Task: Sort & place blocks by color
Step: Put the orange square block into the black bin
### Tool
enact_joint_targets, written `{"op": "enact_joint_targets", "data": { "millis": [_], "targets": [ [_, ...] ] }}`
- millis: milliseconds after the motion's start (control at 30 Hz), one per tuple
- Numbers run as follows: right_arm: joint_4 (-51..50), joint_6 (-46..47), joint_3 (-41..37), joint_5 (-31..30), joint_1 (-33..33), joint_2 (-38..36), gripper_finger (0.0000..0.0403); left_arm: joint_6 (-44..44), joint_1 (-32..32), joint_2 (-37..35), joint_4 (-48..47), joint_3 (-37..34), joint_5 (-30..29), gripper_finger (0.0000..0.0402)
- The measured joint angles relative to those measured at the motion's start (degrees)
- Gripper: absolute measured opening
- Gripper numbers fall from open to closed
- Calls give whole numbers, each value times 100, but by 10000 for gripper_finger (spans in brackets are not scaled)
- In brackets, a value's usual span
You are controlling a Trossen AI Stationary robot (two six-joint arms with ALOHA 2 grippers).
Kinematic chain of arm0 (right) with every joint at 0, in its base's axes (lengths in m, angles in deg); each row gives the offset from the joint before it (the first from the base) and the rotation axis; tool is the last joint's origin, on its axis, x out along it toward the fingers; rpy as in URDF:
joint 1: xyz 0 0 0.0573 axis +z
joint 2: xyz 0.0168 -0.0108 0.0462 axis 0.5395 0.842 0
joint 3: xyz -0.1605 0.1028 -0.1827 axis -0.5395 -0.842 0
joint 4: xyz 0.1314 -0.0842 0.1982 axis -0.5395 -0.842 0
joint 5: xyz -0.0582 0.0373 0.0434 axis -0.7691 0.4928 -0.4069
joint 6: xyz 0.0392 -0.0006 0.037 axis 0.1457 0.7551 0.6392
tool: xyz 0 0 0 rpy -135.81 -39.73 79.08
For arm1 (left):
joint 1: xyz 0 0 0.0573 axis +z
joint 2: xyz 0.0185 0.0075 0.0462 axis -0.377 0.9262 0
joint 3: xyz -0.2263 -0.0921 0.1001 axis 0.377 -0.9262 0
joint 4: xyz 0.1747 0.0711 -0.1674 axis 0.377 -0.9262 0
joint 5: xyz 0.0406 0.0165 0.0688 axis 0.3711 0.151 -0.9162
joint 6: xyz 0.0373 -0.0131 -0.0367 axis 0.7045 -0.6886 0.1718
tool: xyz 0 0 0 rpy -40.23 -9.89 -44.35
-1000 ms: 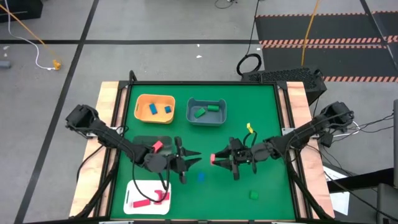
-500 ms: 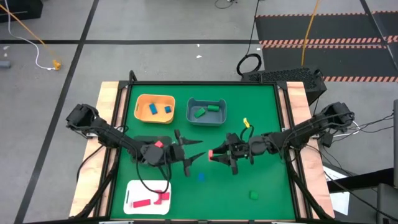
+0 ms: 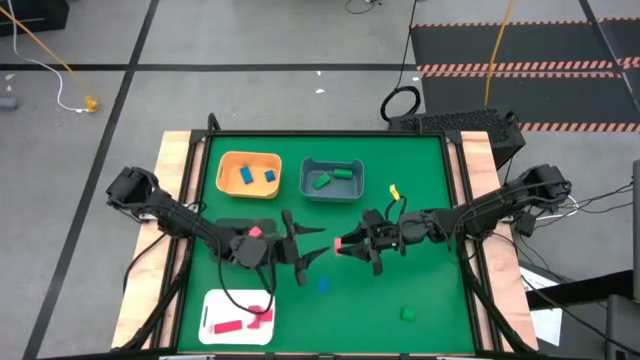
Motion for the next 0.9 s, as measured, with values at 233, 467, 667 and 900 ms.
{"op": "enact_joint_targets", "data": {
  "millis": [233, 467, 667, 900],
  "targets": [
    [20, 544, 2, 384, -310, -9, 125, 546, -28, 2, -216, 0, 596, 218],
    [121, 731, 2, 606, -396, -7, 125, 141, -12, 2, -161, 0, 1069, 218],
    [123, 805, 2, 747, -396, -7, 125, -145, 36, 2, 112, 0, 1042, 218],
    [309, 865, 2, 755, -394, -7, 125, 1044, 127, 75, 158, 0, 1040, 218]
  ]
}}
